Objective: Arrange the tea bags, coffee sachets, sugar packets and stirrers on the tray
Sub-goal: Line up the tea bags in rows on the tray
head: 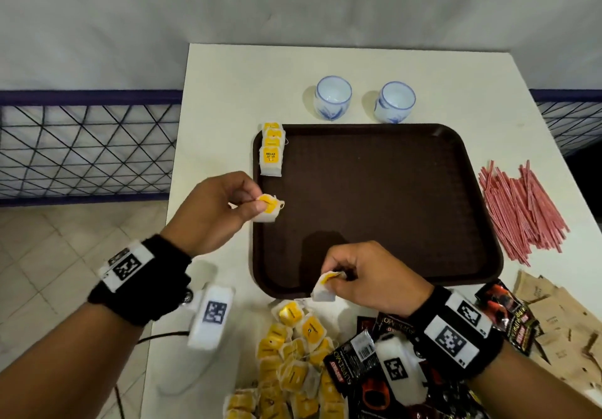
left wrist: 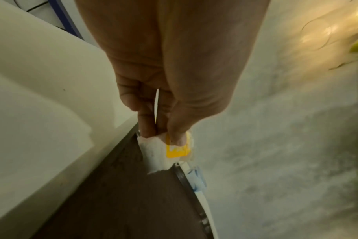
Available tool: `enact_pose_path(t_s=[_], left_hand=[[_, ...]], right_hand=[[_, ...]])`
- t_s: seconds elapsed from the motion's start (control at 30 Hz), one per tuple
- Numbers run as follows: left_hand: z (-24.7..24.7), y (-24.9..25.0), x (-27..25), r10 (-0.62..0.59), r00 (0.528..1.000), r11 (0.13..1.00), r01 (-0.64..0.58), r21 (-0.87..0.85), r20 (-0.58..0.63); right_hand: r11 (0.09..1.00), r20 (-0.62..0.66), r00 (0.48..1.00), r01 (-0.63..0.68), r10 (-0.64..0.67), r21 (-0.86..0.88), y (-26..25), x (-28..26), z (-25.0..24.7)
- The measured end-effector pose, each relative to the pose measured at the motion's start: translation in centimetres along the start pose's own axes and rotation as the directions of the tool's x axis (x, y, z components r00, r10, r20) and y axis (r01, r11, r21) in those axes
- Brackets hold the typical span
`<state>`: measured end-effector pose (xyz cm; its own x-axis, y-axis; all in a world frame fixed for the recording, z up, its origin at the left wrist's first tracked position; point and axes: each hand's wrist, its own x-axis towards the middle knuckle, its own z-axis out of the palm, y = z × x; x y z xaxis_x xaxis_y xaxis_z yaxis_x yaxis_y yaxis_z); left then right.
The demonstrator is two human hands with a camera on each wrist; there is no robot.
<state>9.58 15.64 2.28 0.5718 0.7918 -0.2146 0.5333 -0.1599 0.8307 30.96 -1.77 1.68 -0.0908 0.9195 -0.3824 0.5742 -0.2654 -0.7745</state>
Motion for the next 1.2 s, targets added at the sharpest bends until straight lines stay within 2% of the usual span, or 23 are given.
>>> enact_pose_path(t_s=[0.2,0.4,0.67,0.87,1.2], left_hand=[[0.4,-0.8,6.3,0.016,0.997,0.994,-0.024,0.108,0.074],[0.7,-1.2,9.2,0.041,0.999,0.984,-0.038,0.175,-0.016],[0.9,-1.9,10.2,-0.021,0.991,0.983,0.045,0.176,-0.135],[0.6,-2.2,10.2,-0.070,0.983,0.982,0.098,0.161,-0.172],[0.5,-2.5,9.5,-0.012,0.988,0.987,0.037,0.159,-0.153]], right_hand=[[1.000,0.020,1.000,0.005,-0.005,-0.001,0.4,2.5,-0.4],[0.999,0.052,0.998,-0.024,0.022,0.038,0.1,4.9,-0.8],[0.997,0.055,0.998,-0.044,0.040,0.059,-0.7,10.2,-1.8],[0.991,0.001,0.997,-0.083,0.083,0.105,-2.0,13.9,-3.1],[0.995,-0.003,0.995,-0.095,0.095,0.021,-2.3,17.1,-3.8]])
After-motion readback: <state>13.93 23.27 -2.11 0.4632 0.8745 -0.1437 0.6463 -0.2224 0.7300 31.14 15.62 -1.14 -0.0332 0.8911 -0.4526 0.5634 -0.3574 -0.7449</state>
